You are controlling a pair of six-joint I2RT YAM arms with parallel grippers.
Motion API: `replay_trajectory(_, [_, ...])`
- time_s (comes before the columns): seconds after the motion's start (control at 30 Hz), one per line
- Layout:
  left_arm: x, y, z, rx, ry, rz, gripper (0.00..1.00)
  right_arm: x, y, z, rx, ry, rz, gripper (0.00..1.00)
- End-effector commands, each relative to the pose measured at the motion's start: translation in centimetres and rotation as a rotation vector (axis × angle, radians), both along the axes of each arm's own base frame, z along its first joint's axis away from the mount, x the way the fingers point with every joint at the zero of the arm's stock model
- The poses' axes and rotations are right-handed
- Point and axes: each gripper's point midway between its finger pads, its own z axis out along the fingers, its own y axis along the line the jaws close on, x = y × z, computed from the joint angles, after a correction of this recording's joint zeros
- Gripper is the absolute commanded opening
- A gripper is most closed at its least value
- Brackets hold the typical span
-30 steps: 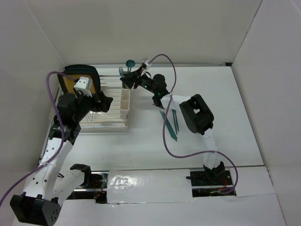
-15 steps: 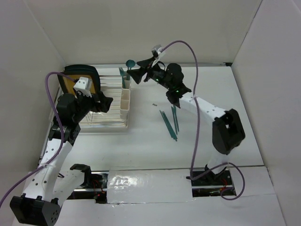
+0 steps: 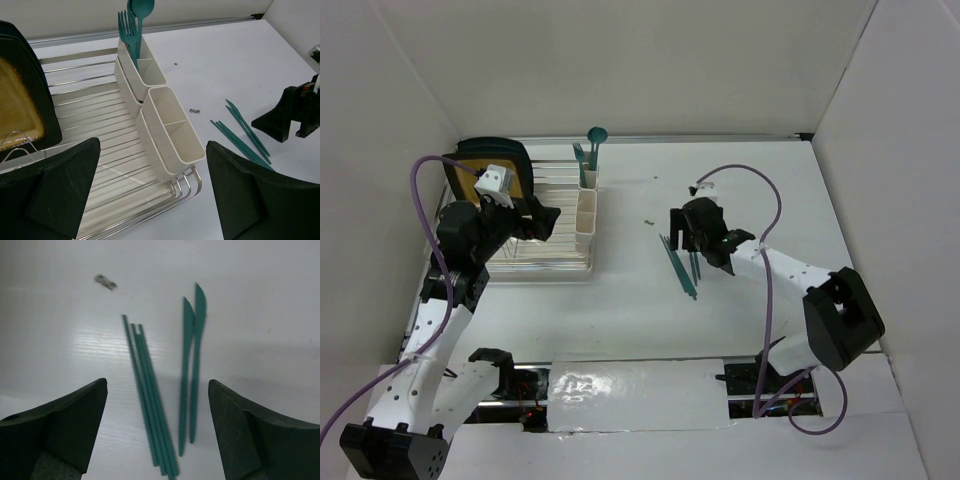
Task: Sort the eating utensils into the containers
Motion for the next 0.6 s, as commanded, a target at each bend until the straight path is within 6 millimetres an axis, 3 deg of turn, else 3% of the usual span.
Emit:
replay_trajectory(0.0, [0.2,0.0,1.1,-0.001,-0.051,-0.008,1.0,0.4,-4.2,-2.0,-0.061,0.056,-0.196,0.83])
replay_trajectory(0.17, [0.3,-0.1,1.0,-0.002,-0.044,-0.008,1.0,0.7,-4.9,-4.8,-0.085,0.126,-0.2,0.66])
replay_trajectory(0.33, [0.3,-0.1,1.0,-0.002,-0.046,-0.008,1.0,0.8,-5.1,-7.2,-0.112,0.174,-0.198,0.6])
replay_trajectory(0.57, [0.2,-0.1,1.2,-0.003,-0.052,-0.011,1.0,1.5,-5.9,-8.5,-0.091,0.202,-0.209,0.44])
